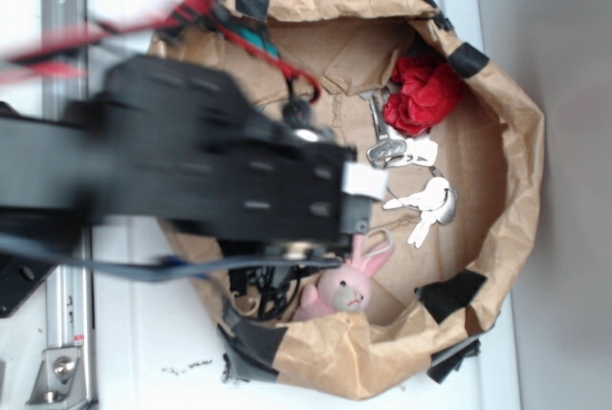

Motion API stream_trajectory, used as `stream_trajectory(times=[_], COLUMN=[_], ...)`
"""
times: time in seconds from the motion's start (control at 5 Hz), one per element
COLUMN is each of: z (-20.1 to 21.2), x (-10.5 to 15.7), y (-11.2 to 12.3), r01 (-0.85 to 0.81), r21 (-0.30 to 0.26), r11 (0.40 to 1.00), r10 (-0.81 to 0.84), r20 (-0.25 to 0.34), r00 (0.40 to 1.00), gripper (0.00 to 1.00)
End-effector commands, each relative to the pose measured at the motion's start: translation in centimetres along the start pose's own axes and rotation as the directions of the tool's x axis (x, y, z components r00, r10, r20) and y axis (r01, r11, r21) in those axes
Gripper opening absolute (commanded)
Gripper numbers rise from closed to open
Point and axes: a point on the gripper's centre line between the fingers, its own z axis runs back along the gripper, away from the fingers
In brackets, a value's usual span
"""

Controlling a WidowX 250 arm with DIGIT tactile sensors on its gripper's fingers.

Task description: Grab the blue cloth.

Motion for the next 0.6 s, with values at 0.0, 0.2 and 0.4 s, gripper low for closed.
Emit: stream_trajectory(times=[0.0, 0.2, 0.4], z=[6.0, 4.9, 3.6], x=[0.2, 1.3, 2.4], y=[2.3, 2.9, 3.1], r01=[-0.164, -0.2, -0.193], r21=[-0.011, -0.03, -0.01], r11=[0.986, 0.979, 0.981], r10=[0.164, 0.202, 0.193], r20=[0.121, 0.088, 0.086], r00=[0.979, 0.975, 0.977], gripper=[0.0, 0.0, 0.0])
